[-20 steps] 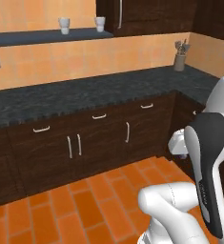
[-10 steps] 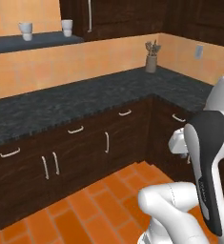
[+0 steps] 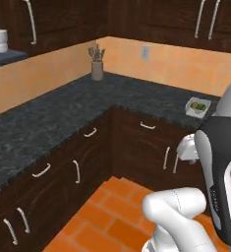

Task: Take the meat container that has the fish and place it on the second highest rack of the freezer. Then take the vegetable container that has the onion and avocado and place it on the highest rack of the freezer.

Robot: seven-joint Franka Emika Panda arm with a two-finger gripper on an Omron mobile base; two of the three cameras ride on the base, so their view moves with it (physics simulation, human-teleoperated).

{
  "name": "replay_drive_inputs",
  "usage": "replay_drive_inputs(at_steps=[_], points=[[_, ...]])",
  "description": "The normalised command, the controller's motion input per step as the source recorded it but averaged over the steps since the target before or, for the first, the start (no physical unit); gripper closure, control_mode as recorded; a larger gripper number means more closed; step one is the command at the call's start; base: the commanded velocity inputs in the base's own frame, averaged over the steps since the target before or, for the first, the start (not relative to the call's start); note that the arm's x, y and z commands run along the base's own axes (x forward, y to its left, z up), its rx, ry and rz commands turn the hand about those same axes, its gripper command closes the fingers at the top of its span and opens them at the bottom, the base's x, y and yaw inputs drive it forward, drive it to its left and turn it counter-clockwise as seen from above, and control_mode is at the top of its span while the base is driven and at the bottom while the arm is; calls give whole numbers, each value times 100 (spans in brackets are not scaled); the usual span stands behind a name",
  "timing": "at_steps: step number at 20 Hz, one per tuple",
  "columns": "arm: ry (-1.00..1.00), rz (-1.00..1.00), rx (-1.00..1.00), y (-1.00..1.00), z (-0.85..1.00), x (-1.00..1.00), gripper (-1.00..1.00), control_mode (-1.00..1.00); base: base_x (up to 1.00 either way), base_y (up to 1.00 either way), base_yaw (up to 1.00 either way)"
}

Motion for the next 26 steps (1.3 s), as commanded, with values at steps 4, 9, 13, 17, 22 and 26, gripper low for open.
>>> replay_drive_inputs(at_steps=[4, 9, 13, 17, 22, 26], points=[[0, 0, 0, 0, 0, 0, -100, 100, 53, 59, -69], [0, 0, 0, 0, 0, 0, -100, 100, 44, 57, -71], [0, 0, 0, 0, 0, 0, -100, 100, 47, 56, -70], [0, 0, 0, 0, 0, 0, -100, 100, 62, 42, -60], [0, 0, 0, 0, 0, 0, -100, 100, 90, 39, -35], [0, 0, 0, 0, 0, 0, -100, 100, 96, 42, -25]])
